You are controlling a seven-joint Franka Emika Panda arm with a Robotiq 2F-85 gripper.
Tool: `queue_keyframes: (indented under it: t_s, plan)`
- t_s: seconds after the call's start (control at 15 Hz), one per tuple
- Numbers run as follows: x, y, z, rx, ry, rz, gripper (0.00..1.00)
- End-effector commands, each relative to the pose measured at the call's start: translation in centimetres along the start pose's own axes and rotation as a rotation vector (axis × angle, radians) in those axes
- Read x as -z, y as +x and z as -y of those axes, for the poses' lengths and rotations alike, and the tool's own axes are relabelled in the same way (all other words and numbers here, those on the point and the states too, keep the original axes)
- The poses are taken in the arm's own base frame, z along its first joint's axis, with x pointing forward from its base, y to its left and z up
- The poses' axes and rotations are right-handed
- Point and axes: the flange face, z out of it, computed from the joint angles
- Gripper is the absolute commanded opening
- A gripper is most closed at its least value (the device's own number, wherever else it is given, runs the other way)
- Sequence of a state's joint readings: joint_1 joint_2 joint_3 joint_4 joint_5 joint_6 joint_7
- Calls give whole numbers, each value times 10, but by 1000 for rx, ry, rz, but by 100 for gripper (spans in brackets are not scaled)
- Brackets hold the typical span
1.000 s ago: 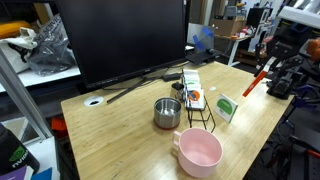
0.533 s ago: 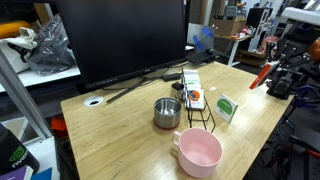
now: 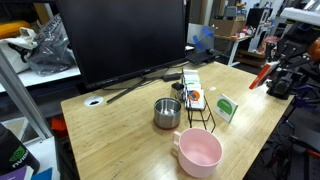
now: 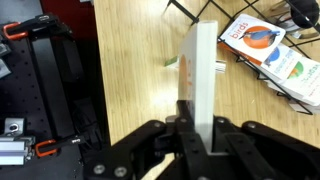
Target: Move the orange book to the right
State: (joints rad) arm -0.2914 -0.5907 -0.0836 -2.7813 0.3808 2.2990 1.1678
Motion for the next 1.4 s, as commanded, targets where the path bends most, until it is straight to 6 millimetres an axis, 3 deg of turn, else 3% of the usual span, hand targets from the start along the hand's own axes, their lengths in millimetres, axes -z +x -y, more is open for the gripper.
queue_keyframes:
  t_s: [0.0,0.27,0.6,0.93,1.33]
  plan:
    - [-9,18,12,-180,17,-44,4]
    - [-35,45,29,-406,-2,-53,4]
    - [-83,68,54,-607,-39,-107,4]
    - [-128,80,76,-700,-97,-93,4]
    - [-159,93,85,-760,-144,-80,4]
